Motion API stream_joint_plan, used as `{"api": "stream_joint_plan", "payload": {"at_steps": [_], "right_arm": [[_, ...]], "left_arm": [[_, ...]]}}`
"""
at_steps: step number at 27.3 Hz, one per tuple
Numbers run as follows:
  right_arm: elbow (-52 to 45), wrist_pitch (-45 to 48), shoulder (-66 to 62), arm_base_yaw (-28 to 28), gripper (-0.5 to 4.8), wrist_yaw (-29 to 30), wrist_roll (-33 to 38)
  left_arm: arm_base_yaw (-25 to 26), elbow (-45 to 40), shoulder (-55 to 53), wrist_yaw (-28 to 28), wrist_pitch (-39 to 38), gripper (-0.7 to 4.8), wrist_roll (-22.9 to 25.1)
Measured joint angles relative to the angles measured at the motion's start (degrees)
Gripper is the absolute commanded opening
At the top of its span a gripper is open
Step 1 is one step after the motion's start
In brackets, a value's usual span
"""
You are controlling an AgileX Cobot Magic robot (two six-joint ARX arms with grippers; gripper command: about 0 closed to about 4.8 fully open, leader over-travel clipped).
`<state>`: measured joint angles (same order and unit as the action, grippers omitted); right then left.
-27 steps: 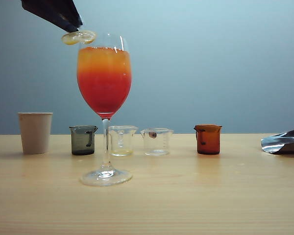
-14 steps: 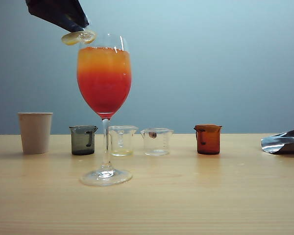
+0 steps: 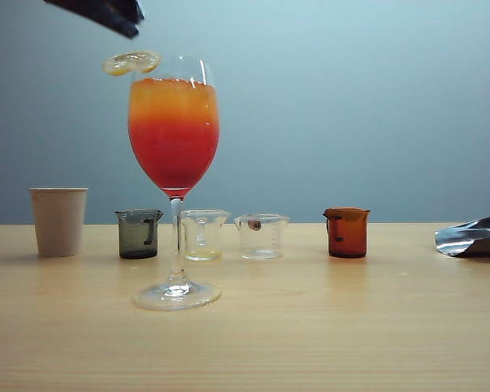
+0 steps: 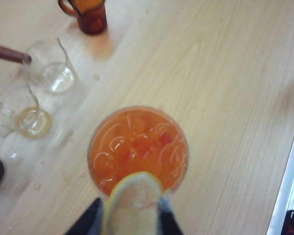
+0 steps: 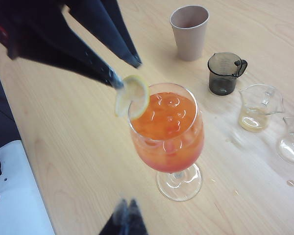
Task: Pick up the lemon slice from the paper cup on the left and carefully insert it into the rim of the goblet.
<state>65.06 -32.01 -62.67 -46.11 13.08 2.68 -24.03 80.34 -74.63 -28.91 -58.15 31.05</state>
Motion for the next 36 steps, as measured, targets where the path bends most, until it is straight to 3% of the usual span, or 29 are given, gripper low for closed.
{"api": "stream_joint_plan", "payload": {"at_steps": [2, 10, 15, 21, 27, 36], "right_arm": [[0.0, -0.02, 0.0, 0.0, -0.09, 0.0, 0.0], [0.0, -0.63, 2.54, 0.02, -0.09, -4.09, -0.04], [-0.55, -3.23, 5.86, 0.09, -0.09, -5.6, -1.25], [-6.34, -0.04, 12.5, 0.26, -0.09, -6.14, -1.38], [-14.82, 2.1, 23.08, 0.26, -0.09, -9.07, -1.25], [-27.96, 8.17, 34.53, 0.28, -0.09, -13.07, 0.22]], "left_arm": [[0.0, 1.14, 1.66, 0.0, 0.07, -0.11, -0.46], [0.0, 2.36, 6.1, 0.7, 0.37, -0.06, -6.73], [0.0, 2.25, 9.79, 6.23, 0.5, -0.06, -13.57], [-0.04, -1.27, 16.41, 6.73, 5.86, -0.06, -19.32], [-0.07, -10.25, 29.83, 13.03, 14.58, -0.06, -27.21], [-0.09, -29.18, 47.12, 18.82, 26.62, -0.06, -34.27]]}}
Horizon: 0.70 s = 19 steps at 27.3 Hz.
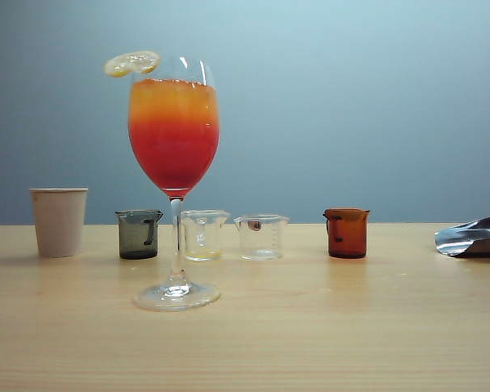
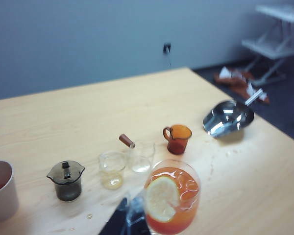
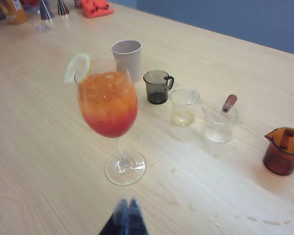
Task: Pick up the lemon slice from the paper cup on the left and carefully insert it into the rim of the goblet.
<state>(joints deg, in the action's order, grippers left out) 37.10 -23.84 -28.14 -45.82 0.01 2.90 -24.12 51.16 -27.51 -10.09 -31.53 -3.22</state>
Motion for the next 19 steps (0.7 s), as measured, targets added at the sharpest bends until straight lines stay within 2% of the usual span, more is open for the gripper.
{"api": "stream_joint_plan", "payload": {"at_steps": [2, 7, 12, 15, 19], "right_arm": [[-4.07, 3.28, 3.19, 0.0, -0.08, -0.76, 0.33], [-9.4, 4.63, 6.51, 0.0, -0.08, -4.15, 0.5], [-15.15, 8.52, 8.57, 0.0, -0.08, -7.61, 0.48], [-21.33, 12.79, 8.87, 0.0, -0.08, -7.87, 0.52], [-24.85, 15.34, 8.9, 0.02, -0.08, -7.91, 2.45]], "left_arm": [[0.04, -5.25, 4.35, 2.69, 2.14, -0.06, -0.59], [0.0, -12.81, 10.54, 3.72, 5.79, -0.06, -3.58], [0.0, -20.09, 15.43, 4.63, 8.48, -0.06, -4.61], [0.02, -26.6, 19.28, 5.25, 8.98, -0.06, -5.66], [0.02, -31.89, 22.27, 5.27, 11.08, -0.06, -6.73]]}}
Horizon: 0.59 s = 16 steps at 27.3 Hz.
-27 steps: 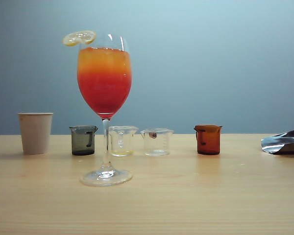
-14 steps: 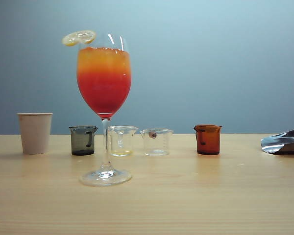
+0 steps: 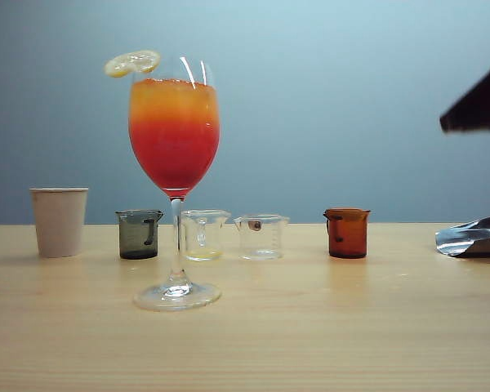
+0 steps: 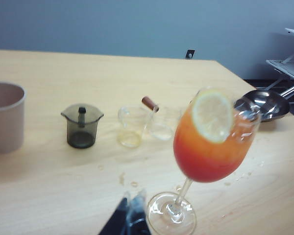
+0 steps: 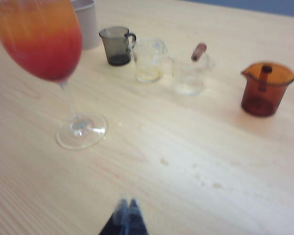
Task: Pick up the lemon slice from the paper cup on the left and carefully insert it into the rim of the goblet.
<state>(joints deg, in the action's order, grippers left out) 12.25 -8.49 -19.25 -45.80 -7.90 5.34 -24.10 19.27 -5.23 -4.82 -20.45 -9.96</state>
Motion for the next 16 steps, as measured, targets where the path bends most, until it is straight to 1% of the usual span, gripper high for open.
{"api": "stream_joint_plan", "payload": {"at_steps": [5, 8, 12, 16], "right_arm": [[-3.58, 0.55, 0.33, 0.0, -0.08, -0.02, 2.82], [-7.41, 4.79, 2.34, -0.02, -0.08, -0.07, 3.32], [-8.81, 6.03, 4.79, -0.02, -0.08, -1.03, 3.45], [-10.67, 6.36, 7.1, -0.02, -0.07, -1.05, 3.89]], "left_arm": [[0.0, -4.83, 1.18, -0.11, 1.6, -0.06, -0.52], [-0.02, -7.37, 1.44, -0.35, 2.1, -0.06, -2.19], [0.0, -9.42, 1.75, 0.13, 5.6, -0.06, -2.32], [0.0, -11.98, 1.75, 0.17, 6.97, -0.06, -2.34]]}}
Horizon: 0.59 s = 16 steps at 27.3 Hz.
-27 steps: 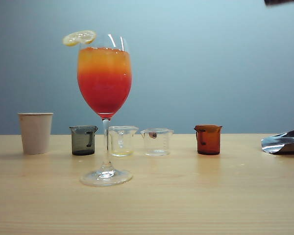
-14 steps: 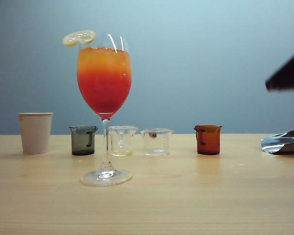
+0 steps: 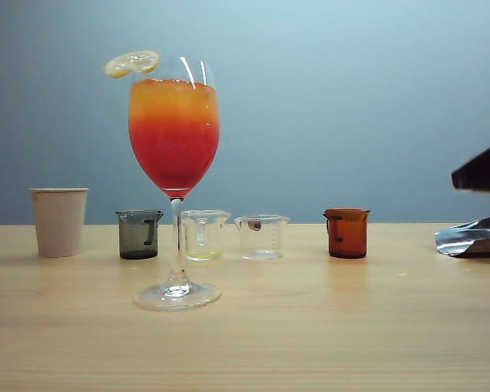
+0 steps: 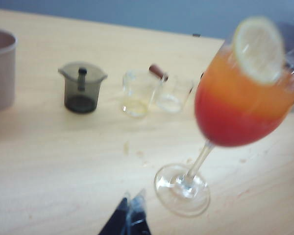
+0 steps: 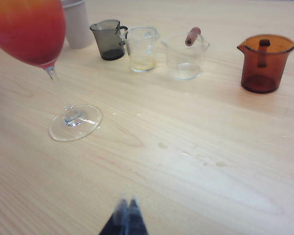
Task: Pick up the lemon slice from the paper cup on the left and carefully insert it into the rim of the goblet.
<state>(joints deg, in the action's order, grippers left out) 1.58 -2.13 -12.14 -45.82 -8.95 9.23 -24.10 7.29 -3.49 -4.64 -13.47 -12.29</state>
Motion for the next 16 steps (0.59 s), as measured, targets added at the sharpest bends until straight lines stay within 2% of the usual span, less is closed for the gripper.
{"api": "stream_joint_plan", "payload": {"at_steps": [2, 5, 9, 13, 16], "right_arm": [[-0.79, -0.33, 1.29, 0.0, -0.07, 0.61, 1.55], [-1.2, -1.97, 5.07, -0.02, -0.07, 6.19, 2.95], [-1.2, -7.06, 7.93, 0.02, -0.07, 5.81, 2.97], [-1.14, -8.9, 10.32, 0.02, -0.07, 5.35, 3.02], [-1.14, -8.9, 11.89, 0.02, 0.22, 5.09, 2.93]], "left_arm": [[-0.02, -1.33, 0.09, 0.35, 0.52, -0.06, 0.0], [0.0, -3.08, 1.31, 1.03, 3.23, -0.06, 0.02], [0.0, -4.22, 2.01, 2.97, 6.21, -0.06, 1.68], [0.0, -7.13, 2.27, 3.41, 4.98, -0.06, 2.23], [0.0, -6.95, 2.4, 3.54, 5.07, -0.05, 2.12]]}}
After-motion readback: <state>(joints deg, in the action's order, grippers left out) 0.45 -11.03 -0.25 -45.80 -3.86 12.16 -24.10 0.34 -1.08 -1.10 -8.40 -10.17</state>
